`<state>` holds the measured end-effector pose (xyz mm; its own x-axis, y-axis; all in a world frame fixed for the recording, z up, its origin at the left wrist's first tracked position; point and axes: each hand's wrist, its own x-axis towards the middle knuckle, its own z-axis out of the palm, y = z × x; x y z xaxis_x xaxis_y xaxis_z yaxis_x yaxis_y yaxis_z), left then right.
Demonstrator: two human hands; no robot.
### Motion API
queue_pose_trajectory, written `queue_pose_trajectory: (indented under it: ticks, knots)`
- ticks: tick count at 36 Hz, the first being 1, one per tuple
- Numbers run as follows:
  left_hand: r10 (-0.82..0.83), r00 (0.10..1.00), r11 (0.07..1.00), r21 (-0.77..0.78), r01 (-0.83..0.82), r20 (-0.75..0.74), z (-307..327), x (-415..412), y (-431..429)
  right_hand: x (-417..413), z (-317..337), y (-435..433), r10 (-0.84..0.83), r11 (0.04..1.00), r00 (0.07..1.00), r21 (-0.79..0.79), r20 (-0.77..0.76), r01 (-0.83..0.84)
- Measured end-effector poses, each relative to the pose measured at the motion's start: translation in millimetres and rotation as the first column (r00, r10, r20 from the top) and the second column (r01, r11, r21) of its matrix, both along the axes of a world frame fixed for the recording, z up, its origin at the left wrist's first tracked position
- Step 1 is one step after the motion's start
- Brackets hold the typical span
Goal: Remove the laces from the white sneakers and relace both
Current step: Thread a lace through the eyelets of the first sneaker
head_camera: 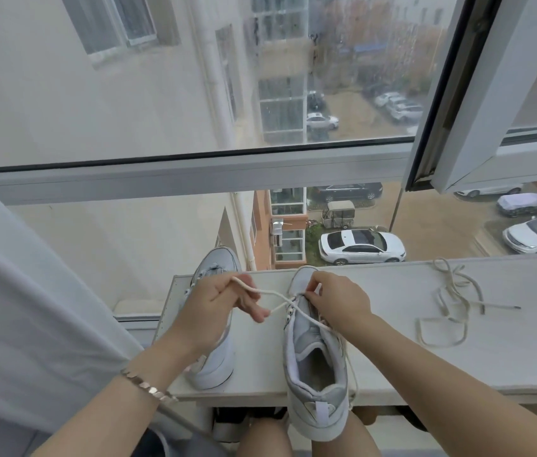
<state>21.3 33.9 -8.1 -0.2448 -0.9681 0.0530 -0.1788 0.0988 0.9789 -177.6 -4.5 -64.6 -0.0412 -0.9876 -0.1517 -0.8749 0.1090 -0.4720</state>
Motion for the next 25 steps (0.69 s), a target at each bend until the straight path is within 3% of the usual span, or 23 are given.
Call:
queue_pose_trajectory:
  ticks: [2,7,9,11,13,16,19,22,24,25]
  knots:
    - [0.001,1.000,1.000,0.028,-0.001,0.001,5.8,8.6,-1.0,0.3,-0.1,0.3,0.003,1.000,1.000,0.001,-0.001,-0.003]
    - [-0.133,0.977,0.986,0.121,0.113,0.168,11.6,7.6,1.8,1.8,-0.2,1.1,-0.004,1.000,1.000,0.000,-0.008,0.004]
    - [-0.256,0.907,0.956,0.227,0.187,0.334,10.8,4.0,1.9,2.1,-0.5,2.2,-0.015,1.000,1.000,-0.008,-0.003,0.015]
    - [-0.411,0.747,0.906,0.327,0.270,0.522,9.9,0.5,3.2,1.1,-0.9,1.8,-0.024,1.000,0.999,-0.003,0.036,0.024]
    - [-0.549,0.623,0.832,0.437,0.342,0.557,11.0,-5.9,6.3,-3.1,0.1,0.6,-0.035,0.999,0.990,0.036,0.138,0.031]
    - [-0.579,0.642,0.799,0.507,0.324,0.502,13.6,-12.6,7.0,-18.4,4.4,2.2,-0.088,0.992,0.954,0.110,0.287,0.058]
    - [-0.490,0.670,0.856,0.452,0.249,0.558,10.6,-15.9,1.4,-37.1,6.4,11.6,-0.098,0.987,0.960,0.149,0.261,0.060]
    - [-0.057,0.694,0.997,0.070,0.010,0.718,-2.4,-23.7,-5.4,-42.0,5.8,21.2,-0.053,0.978,0.966,0.206,0.251,0.000]
    - [0.193,0.715,0.981,-0.155,-0.120,0.672,-11.4,-29.6,-12.3,-40.5,5.4,24.2,-0.032,0.981,0.966,0.193,0.258,-0.019]
    - [0.216,0.724,0.976,-0.162,-0.144,0.656,-14.9,-32.3,-16.6,-40.0,5.4,24.7,-0.029,0.984,0.964,0.177,0.265,-0.019]
